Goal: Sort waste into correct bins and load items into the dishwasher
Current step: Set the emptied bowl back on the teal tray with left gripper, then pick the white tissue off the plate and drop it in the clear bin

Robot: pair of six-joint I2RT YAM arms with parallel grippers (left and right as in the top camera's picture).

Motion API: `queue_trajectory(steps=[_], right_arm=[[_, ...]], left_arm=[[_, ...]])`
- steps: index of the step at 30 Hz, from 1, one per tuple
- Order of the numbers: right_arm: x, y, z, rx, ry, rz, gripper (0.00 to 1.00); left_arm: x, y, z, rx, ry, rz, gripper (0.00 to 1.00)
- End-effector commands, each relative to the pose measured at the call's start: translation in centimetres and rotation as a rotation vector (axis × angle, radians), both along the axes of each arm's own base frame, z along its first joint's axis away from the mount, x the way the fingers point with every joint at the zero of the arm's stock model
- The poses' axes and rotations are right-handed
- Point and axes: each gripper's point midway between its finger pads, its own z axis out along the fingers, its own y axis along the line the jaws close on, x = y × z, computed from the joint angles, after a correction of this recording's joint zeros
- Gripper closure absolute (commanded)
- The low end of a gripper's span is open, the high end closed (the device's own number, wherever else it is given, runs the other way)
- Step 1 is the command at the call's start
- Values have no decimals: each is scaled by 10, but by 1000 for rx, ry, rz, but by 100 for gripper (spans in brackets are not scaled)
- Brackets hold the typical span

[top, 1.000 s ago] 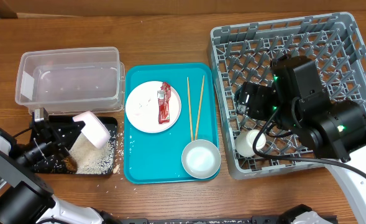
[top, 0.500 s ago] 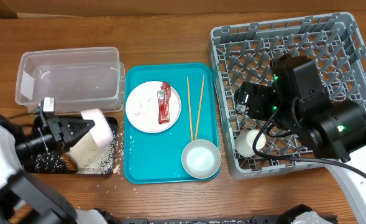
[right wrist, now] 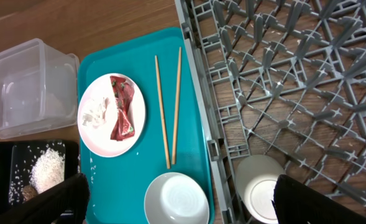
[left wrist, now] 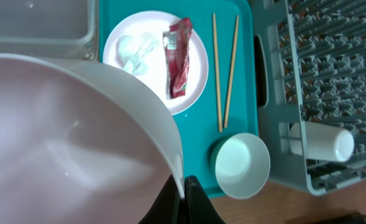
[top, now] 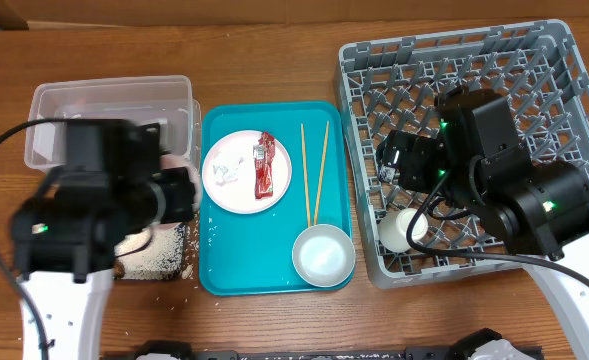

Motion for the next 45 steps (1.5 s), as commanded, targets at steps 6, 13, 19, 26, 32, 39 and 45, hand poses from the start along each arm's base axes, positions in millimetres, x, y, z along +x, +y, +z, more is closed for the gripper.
queue_trajectory(steps=[6, 13, 19, 26, 32, 39, 45], right_arm=[[0, -2, 6, -2, -15, -5, 3], [-3, -4, 3, -9, -1, -5, 3], [-2, -4, 4, -9, -2, -5, 2], [-3, -4, 3, -22, -7, 13, 1], [-3, -4, 3, -21, -7, 13, 0], [-3, -4, 3, -21, -6, 13, 0], [-4, -4, 2, -24, 1, 13, 0]], left_arm=[[-14, -55, -87, 155, 329, 28, 96], [-47, -78, -188, 251, 589, 32, 96], [-45, -101, -216, 226, 615, -14, 96], [-14, -101, -188, 227, 524, 1, 30], [59, -62, -142, 317, 276, 98, 20], [111, -19, -168, 323, 224, 182, 27], [122, -11, -214, 297, 320, 198, 32]])
